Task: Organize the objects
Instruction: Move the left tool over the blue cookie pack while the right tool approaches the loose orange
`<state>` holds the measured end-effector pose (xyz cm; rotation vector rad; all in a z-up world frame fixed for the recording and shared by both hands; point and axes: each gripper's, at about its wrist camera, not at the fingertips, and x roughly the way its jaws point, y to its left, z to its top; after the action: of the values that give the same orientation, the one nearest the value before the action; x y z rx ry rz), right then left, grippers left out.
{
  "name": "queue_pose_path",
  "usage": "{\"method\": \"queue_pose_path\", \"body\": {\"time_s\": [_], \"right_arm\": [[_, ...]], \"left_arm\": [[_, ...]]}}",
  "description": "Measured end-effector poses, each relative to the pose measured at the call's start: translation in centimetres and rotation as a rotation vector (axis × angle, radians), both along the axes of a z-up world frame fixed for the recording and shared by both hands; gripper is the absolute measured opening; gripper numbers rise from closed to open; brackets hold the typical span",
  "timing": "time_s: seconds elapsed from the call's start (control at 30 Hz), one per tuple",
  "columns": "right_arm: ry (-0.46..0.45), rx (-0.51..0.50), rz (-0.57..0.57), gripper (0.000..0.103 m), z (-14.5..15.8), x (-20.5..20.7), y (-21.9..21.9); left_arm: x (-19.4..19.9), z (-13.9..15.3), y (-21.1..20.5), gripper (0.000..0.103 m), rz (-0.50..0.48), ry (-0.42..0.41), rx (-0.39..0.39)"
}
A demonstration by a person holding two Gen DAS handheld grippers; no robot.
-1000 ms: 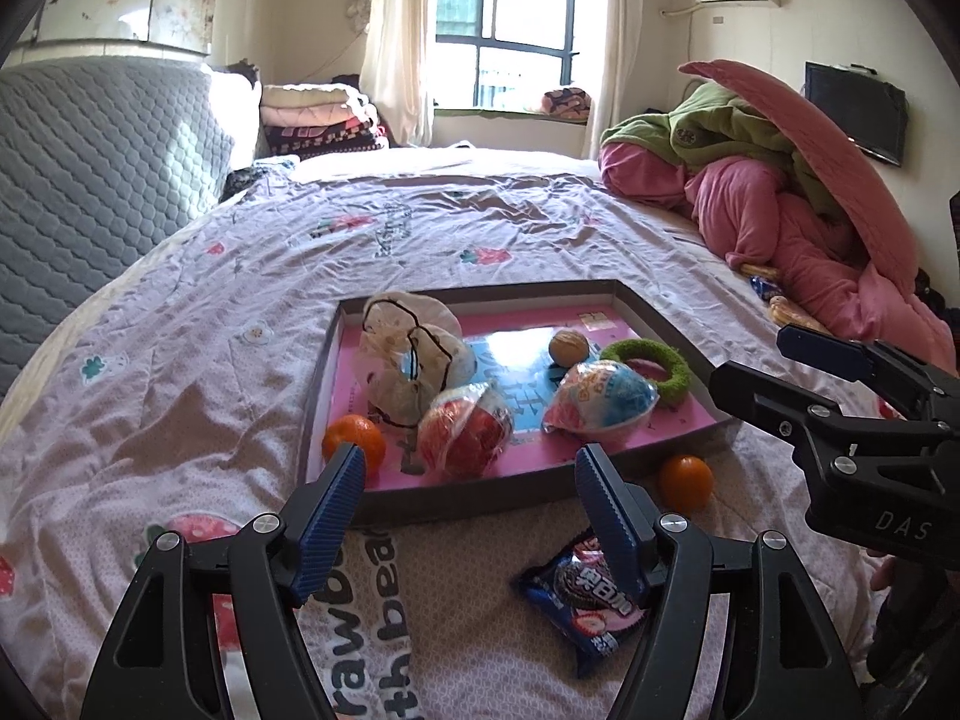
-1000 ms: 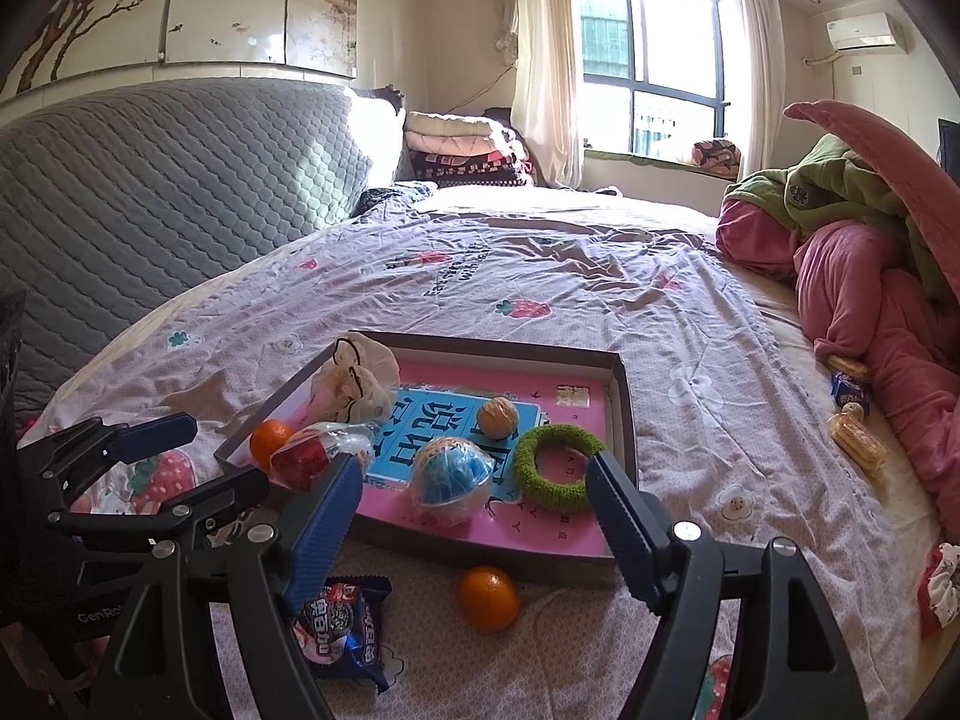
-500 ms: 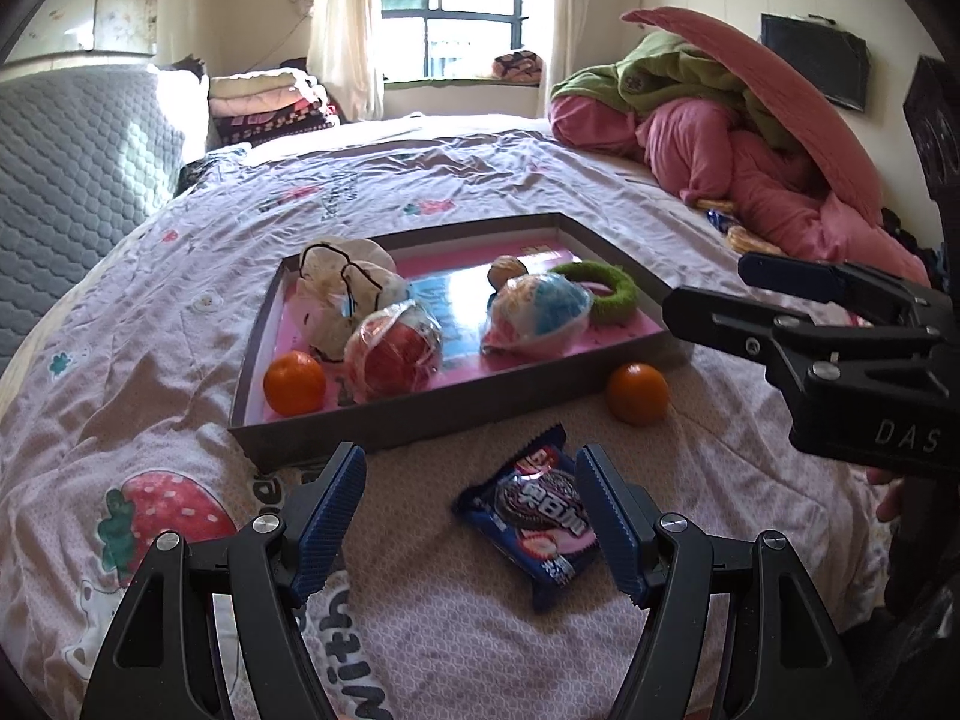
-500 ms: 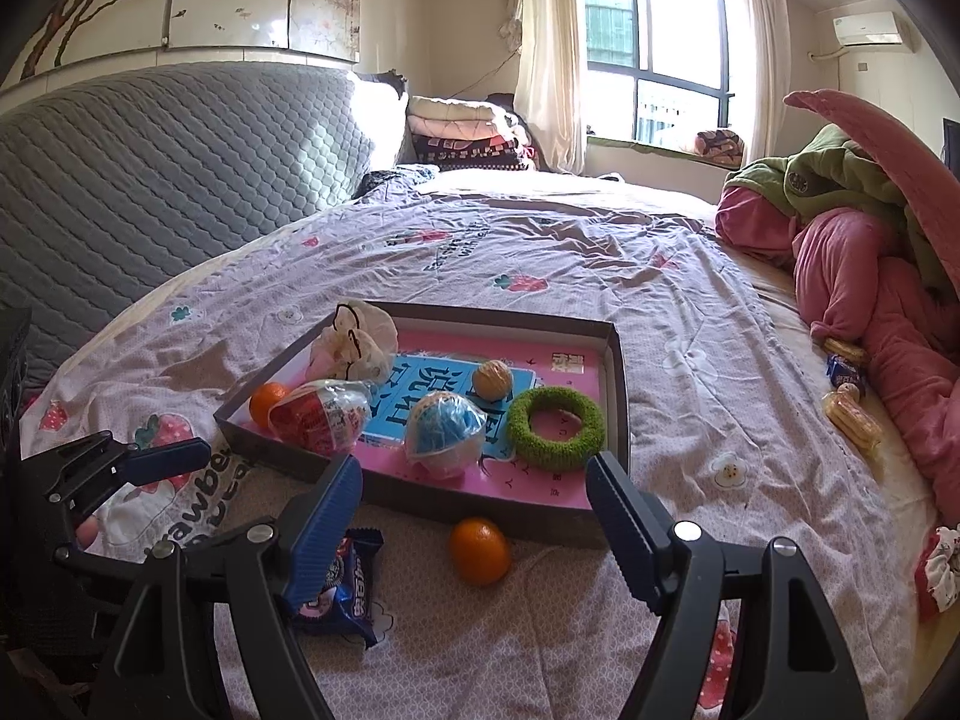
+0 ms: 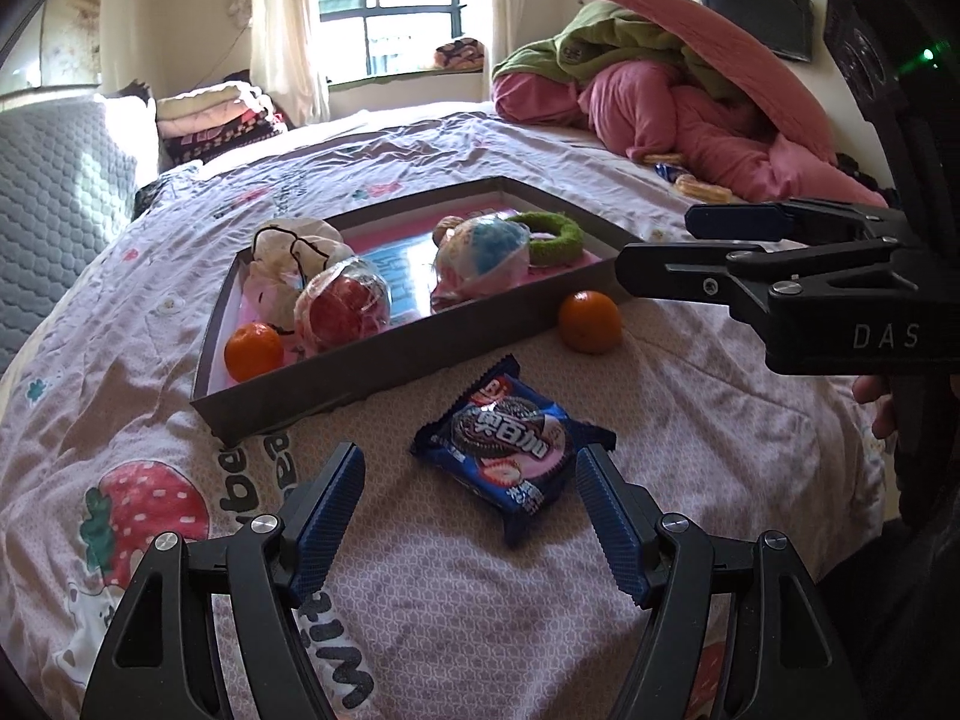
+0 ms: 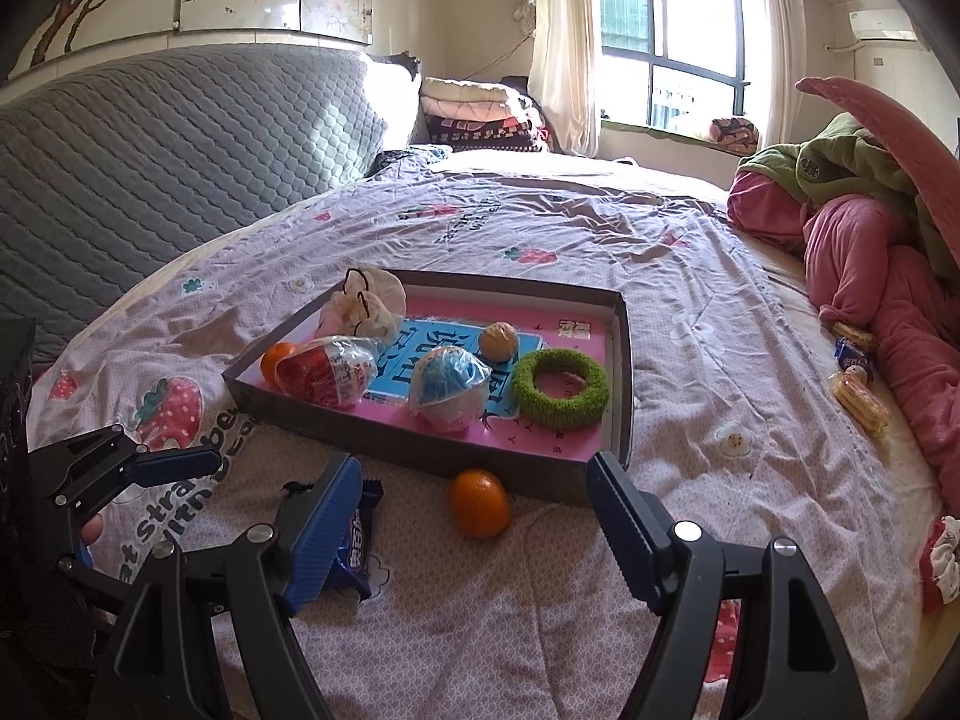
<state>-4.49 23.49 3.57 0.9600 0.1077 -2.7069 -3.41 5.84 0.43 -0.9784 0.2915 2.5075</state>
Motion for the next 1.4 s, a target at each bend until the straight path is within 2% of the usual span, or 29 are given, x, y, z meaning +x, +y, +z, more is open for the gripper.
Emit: {"method": "queue_pose_path", "body": {"time_s": [0.5,0.77,1.2,1.4], "right_arm": [[-0.053,0.059,0.014,0.077,-2.2,0.4,-0.1],[-0.071,0.049,0.022,0.077,-2.5,0.3,-0.1],[-0.097,0.049,0.017,0.077,-3.2,-0.6,-0.6],[-0.122,0.058,-0.033,0.077,-3.8,-1.8,-0.6]], "left_arm": [[0.1,-1.7,0.0,0.075,-0.037,-0.02,-0.039],[-0.9,-2.4,0.6,0.075,-0.028,-0.028,-0.061],[-3.5,-2.8,1.4,0.078,-0.022,-0.066,-0.036],[-5.0,-3.0,1.6,0.078,0.0,-0.084,-0.019]]}}
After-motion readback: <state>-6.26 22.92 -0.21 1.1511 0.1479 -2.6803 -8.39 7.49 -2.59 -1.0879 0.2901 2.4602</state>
